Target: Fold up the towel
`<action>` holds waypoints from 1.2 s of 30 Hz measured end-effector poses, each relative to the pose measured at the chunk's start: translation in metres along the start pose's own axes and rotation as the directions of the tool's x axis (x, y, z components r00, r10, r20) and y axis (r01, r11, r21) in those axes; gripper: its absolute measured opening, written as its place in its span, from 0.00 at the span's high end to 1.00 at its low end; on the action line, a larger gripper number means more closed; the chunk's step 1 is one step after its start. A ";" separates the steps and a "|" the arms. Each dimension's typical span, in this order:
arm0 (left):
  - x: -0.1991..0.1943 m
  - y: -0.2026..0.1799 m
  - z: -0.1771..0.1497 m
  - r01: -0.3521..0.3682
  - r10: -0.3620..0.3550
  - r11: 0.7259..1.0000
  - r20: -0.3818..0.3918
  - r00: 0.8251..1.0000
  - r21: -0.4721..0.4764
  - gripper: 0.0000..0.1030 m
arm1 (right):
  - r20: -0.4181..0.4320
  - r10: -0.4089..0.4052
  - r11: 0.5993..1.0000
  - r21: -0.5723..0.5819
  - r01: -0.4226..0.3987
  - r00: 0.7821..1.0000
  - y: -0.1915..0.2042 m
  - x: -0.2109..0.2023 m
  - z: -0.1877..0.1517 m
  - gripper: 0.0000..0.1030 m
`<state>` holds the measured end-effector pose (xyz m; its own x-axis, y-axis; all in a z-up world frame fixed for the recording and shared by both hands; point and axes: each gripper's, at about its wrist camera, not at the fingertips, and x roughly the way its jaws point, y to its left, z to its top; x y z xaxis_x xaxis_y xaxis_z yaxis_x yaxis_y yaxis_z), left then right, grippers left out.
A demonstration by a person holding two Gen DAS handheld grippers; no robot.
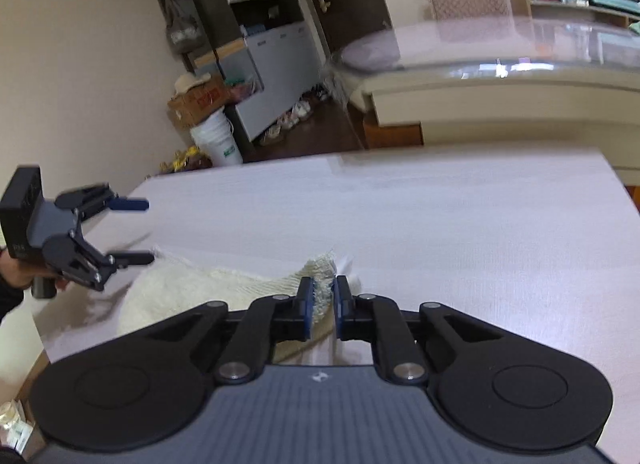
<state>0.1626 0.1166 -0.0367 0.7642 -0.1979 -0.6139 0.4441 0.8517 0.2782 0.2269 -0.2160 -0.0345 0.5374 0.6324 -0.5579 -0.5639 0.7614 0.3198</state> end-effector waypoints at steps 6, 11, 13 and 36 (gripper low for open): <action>0.008 0.009 0.003 0.006 -0.006 1.000 -0.008 1.000 -0.029 0.08 | -0.018 -0.039 0.999 -0.009 0.039 0.999 -0.005 0.004 -0.002 0.87; -0.003 0.010 0.003 -0.024 0.024 0.998 0.002 1.000 -0.057 0.09 | 0.023 -0.084 0.995 -0.046 0.085 0.996 -0.001 -0.008 -0.002 0.73; -0.014 0.013 0.004 -0.031 0.034 0.995 0.025 0.999 -0.097 0.10 | 0.046 -0.092 0.993 -0.068 0.095 0.995 0.005 -0.014 -0.002 0.73; -0.015 -0.017 0.004 0.043 -0.038 0.992 0.044 0.998 -0.120 0.10 | -0.043 0.066 0.898 -0.432 -0.078 0.997 0.128 -0.014 -0.063 0.68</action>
<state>0.1456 0.1036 -0.0288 0.7667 -0.2510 -0.5910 0.4169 0.8946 0.1609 0.1081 -0.1365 -0.0346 0.4716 0.6741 -0.5685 -0.8195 0.5731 -0.0002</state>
